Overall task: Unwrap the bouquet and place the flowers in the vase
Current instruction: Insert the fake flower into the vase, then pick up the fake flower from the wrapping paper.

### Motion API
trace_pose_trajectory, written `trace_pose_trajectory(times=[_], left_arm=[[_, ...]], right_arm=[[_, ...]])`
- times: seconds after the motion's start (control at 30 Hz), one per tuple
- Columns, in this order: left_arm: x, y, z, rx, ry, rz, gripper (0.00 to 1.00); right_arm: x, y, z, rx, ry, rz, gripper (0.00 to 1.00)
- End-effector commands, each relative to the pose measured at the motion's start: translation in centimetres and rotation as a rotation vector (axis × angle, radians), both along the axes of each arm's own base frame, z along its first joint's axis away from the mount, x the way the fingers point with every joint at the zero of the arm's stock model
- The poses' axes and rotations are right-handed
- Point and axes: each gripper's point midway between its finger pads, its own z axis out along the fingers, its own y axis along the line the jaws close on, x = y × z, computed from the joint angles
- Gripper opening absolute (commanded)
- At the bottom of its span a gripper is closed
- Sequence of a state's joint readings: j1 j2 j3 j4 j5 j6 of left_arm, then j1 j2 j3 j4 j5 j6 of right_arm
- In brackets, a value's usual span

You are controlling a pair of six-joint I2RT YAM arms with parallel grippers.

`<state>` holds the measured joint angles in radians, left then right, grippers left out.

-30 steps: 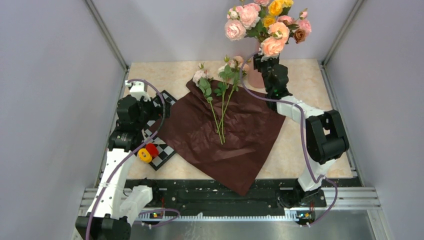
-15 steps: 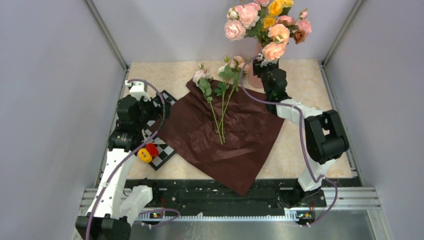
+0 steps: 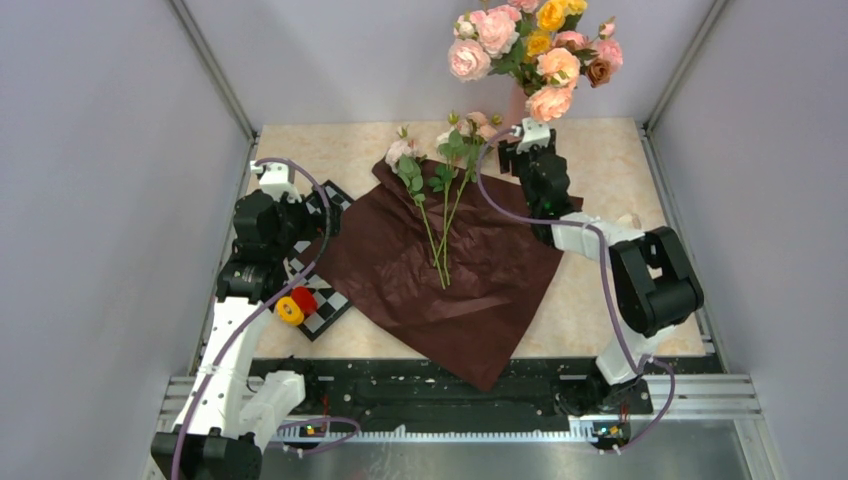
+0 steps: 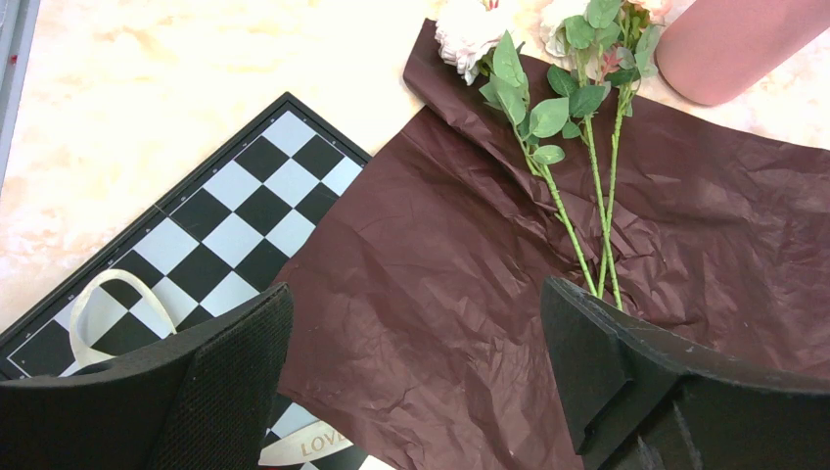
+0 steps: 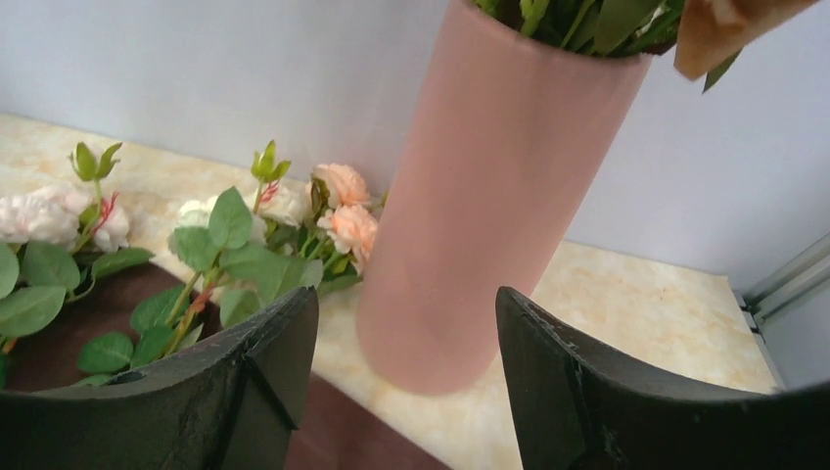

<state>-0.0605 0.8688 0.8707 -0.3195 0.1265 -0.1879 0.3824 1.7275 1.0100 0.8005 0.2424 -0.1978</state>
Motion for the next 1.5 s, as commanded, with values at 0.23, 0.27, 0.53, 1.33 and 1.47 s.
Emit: trace_pose_trajectory(times=[0.23,0.27,0.53,1.33,1.47], left_arm=[[0.1,0.0,0.1,-0.008,-0.012,-0.003,0.99],[0.2,0.0,-0.1,-0.008,-0.008,-0.002,0.99],[0.4,-0.6,-1.1,-0.007,0.025,-0.041,0.99],[0.5,-15.2,-8.1,-0.4,0.255,-0.174,0.92],[1.9,-17.6,-9.4,-0.409,0.276,-0.167,0.9]], right_arm=[[-6.0,-1.0,1.2,0.087,0.067,0.011,0.72],[-6.6,-0.9,0.8,0.093,0.093,0.027,0.73],[-11.2,-0.2,-1.1,0.229,0.272,0.111,0.73],[-22.3,-1.3,0.1,0.545,0.544,0.138,0.73],[-22.7,-1.2,-0.1,0.549,0.549,0.148,0.73]])
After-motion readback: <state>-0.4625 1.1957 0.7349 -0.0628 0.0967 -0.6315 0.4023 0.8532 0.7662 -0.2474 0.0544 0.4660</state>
